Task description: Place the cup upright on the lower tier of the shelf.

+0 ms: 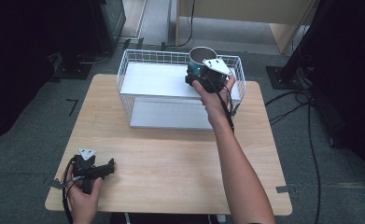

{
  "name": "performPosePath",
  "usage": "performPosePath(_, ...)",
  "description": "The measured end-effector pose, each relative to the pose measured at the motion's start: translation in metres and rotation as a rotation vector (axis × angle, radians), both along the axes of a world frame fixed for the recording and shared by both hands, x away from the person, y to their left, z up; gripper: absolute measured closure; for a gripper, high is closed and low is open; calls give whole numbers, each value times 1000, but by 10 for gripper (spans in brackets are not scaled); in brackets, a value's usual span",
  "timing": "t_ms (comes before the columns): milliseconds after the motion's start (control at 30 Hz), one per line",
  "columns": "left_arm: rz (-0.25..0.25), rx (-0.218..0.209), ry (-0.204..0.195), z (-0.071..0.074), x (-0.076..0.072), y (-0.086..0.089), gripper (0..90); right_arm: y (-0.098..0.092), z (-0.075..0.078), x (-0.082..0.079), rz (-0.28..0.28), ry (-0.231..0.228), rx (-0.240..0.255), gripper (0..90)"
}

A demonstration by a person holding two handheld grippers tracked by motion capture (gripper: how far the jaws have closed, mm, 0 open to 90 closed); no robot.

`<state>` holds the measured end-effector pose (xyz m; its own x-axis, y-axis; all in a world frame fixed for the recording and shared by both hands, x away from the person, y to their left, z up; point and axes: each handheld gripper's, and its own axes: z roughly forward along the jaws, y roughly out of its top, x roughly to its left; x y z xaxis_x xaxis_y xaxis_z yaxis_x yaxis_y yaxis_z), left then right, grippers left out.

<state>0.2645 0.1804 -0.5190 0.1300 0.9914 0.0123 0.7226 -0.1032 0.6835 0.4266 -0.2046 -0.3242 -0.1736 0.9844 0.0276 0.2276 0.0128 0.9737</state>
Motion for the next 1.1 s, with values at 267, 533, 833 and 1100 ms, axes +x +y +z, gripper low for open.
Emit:
performPosePath(267, 0, 0, 0, 0, 0, 0, 0, -2, 0, -2, 15, 8, -3, 145)
performPosePath(533, 0, 0, 0, 0, 0, 0, 0, -4, -1, -5, 45, 4, -27, 56)
performPosePath(833, 0, -1, 0, 0, 0, 0, 0, -6, -7, -13, 52, 10, -42, 20)
performPosePath(1100, 0, 0, 0, 0, 0, 0, 0, -11, -13, -27, 58, 10, -48, 20)
